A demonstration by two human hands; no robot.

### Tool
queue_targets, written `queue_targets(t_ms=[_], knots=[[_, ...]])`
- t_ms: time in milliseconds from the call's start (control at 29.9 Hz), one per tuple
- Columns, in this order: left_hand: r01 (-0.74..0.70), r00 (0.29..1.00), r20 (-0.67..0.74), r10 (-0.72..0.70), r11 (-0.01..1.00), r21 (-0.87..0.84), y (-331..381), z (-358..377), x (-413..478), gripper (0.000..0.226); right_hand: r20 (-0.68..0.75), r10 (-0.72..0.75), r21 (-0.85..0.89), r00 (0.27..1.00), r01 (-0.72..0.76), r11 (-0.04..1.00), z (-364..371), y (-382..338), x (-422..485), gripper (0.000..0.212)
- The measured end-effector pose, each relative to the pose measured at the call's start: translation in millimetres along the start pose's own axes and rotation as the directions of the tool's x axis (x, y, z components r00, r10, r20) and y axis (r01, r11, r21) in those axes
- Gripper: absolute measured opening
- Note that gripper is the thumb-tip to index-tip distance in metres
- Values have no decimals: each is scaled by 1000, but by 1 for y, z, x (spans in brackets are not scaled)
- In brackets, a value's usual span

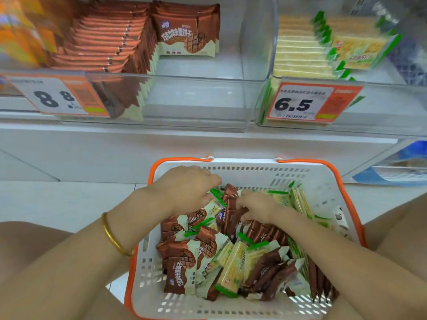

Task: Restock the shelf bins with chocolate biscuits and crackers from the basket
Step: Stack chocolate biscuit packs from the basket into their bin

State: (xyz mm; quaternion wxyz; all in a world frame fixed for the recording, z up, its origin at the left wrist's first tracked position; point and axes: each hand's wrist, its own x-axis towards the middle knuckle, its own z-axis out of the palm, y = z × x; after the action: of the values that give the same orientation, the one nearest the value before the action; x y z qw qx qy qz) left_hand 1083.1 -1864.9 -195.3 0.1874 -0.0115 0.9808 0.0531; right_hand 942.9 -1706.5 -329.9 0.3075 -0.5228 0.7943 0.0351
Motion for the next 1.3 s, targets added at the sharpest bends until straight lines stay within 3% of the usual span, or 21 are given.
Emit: queue_targets(t_ms=[100,167,234,267,334,468,568,668,769,836,869,936,1036,1136,1303], knots=[[20,1000,-21,-21,999,-48,-4,-4,-2,46,-130,-14,142,991,33,989,-49,-7,-15,20],[57,998,-3,-58,989,-135,-6,-9,-5,50,-236,12,368,972,78,926,-82,-17,-34,11],[99,995,30,-95,955,-278,-7,-19,-9,49,-302,73,663,951,154,732,-107,-29,-56,15],[111,994,31,-107,924,-366,-8,-26,-12,44,-326,91,749,941,199,632,-116,-34,-65,13],[101,992,-16,-128,843,-528,-10,-42,-19,32,-351,96,807,932,248,536,-128,-45,-81,18],[-3,976,-160,-148,724,-690,-20,-82,-49,20,-397,41,767,917,307,563,-160,-76,-111,33],[-97,931,-312,-192,693,-715,-30,-116,-79,31,-495,-22,604,868,362,710,-200,-110,-129,26],[-194,813,-502,-293,678,-709,-46,-143,-94,39,-618,-98,347,780,383,856,-247,-139,-131,23],[-240,521,-715,-466,724,-647,-63,-154,-84,48,-727,-106,163,678,321,933,-298,-151,-119,19],[-97,343,-813,-470,843,-528,-72,-150,-73,55,-783,-80,90,617,239,967,-325,-152,-99,18],[25,323,-842,-432,893,-449,-75,-144,-68,54,-791,-52,87,609,196,977,-335,-151,-84,18],[204,412,-832,-372,927,-314,-80,-128,-59,50,-772,40,122,635,87,989,-345,-146,-50,16],[349,530,-771,-353,919,-181,-80,-108,-49,49,-727,177,125,663,-125,984,-346,-136,6,13],[416,541,-758,-363,899,-134,-80,-102,-45,52,-717,260,132,647,-239,962,-340,-121,47,24],[416,555,-767,-323,906,-80,-82,-100,-43,59,-755,226,44,616,-295,954,-332,-114,79,25]])
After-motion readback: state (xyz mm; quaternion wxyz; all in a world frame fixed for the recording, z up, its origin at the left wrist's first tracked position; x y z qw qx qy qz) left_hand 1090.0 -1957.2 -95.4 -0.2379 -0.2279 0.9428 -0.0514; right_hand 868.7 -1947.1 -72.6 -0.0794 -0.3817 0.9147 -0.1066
